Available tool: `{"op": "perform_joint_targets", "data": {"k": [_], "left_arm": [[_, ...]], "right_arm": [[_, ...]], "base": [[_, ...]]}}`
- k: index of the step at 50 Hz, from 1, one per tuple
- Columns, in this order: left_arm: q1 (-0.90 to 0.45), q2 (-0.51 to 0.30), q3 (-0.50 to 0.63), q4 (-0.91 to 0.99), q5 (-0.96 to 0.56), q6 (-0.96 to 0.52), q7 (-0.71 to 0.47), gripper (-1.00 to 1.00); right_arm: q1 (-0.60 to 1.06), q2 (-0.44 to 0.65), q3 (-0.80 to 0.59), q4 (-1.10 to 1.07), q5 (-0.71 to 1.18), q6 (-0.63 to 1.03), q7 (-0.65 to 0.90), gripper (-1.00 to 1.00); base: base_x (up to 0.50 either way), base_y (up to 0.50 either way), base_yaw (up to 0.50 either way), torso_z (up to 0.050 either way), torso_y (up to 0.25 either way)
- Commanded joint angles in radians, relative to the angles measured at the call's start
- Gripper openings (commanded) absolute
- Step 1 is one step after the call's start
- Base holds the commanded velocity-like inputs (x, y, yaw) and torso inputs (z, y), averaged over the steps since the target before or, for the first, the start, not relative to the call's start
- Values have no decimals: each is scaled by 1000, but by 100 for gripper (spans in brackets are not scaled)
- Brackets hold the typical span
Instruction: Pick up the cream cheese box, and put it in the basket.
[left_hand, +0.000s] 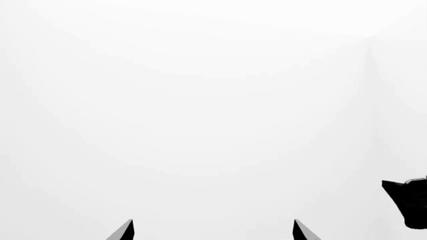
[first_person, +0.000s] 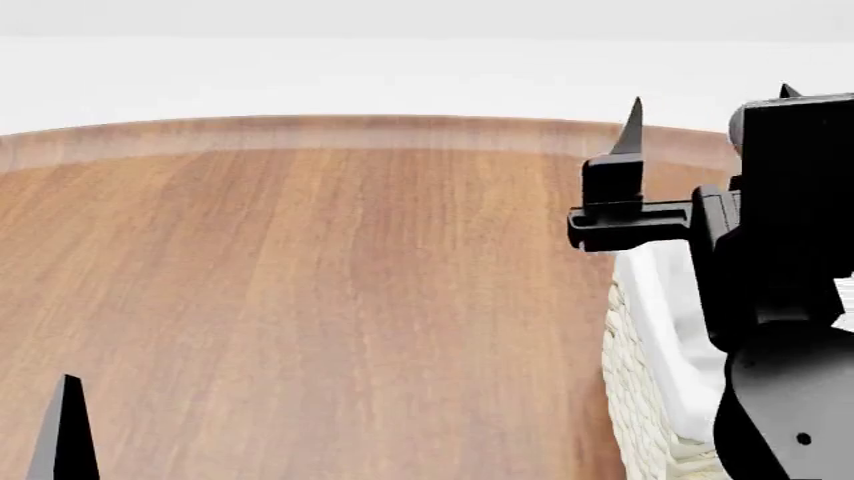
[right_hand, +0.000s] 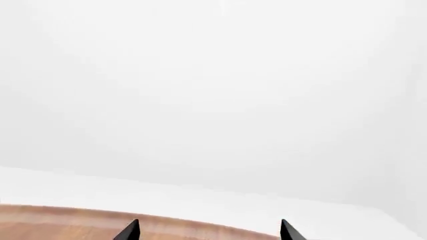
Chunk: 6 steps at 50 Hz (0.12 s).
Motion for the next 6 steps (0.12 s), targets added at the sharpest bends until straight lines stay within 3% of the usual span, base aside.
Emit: {"op": "perform_joint_targets", "data": {"k": [1, 6], "left_arm": [[3, 1, 5, -6, 4, 10, -3, 100], [1, 3, 10, -12, 5, 12, -3, 100]], "right_arm": [[-196, 8, -1, -424, -3, 27, 190, 100], [-225, 6, -21, -520, 3, 45, 223, 100]], "base": [[0, 0, 0, 0, 0], [0, 0, 0, 0, 0]]}}
